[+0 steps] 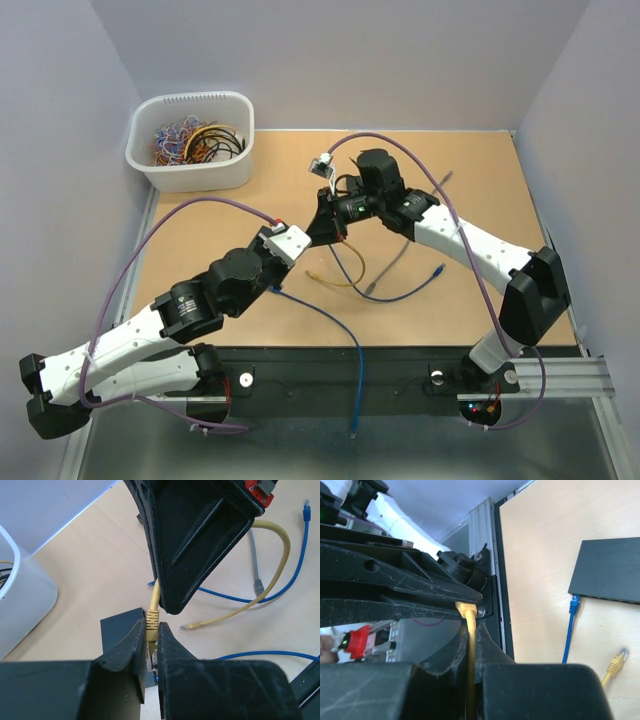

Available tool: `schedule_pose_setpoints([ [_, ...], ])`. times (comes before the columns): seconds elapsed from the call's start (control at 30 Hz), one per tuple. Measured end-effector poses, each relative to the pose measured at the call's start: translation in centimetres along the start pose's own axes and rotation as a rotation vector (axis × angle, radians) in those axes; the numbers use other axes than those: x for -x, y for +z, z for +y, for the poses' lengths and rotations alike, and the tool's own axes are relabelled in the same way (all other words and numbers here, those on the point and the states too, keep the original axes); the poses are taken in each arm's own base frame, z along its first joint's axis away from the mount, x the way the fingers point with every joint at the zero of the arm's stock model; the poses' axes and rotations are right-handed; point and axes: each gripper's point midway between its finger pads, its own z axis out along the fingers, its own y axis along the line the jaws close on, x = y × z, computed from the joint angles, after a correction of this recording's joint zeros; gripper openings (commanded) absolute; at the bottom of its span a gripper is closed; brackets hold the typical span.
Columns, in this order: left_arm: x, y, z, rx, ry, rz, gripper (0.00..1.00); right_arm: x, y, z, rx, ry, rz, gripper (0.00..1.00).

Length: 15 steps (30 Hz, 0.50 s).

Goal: Insert the plug into the switch port

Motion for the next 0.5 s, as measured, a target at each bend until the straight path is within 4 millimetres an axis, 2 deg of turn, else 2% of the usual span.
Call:
schedule_pose_setpoints([
  [0.03, 0.0, 0.0, 0.1, 0.003, 0.000, 0.000, 0.25, 0.0, 0.1, -0.1, -0.005, -0.003, -0.003, 0.00],
  [0.1, 0.0, 0.0, 0.1, 0.005, -0.011, 0.000, 0.45, -0.2, 0.0, -0.1, -0.030, -0.011, -0.017, 0.00],
  [0.2, 0.3, -0.1, 0.4, 0.037, -0.061, -0.009, 0.99, -0.2, -0.5, -0.3, -0.093, -0.030, -0.049, 0.00],
  [0.3, 1.6, -0.3, 0.9, 0.064, -0.129, -0.040, 0.99, 0.0, -1.3, -0.4, -0.165, -0.050, -0.091, 0.01],
  [0.5, 7.1, -1.9, 2.0, 0.074, -0.390, -0.198, 0.99, 1.8, -4.0, 0.5, -0.310, -0.133, -0.216, 0.01],
])
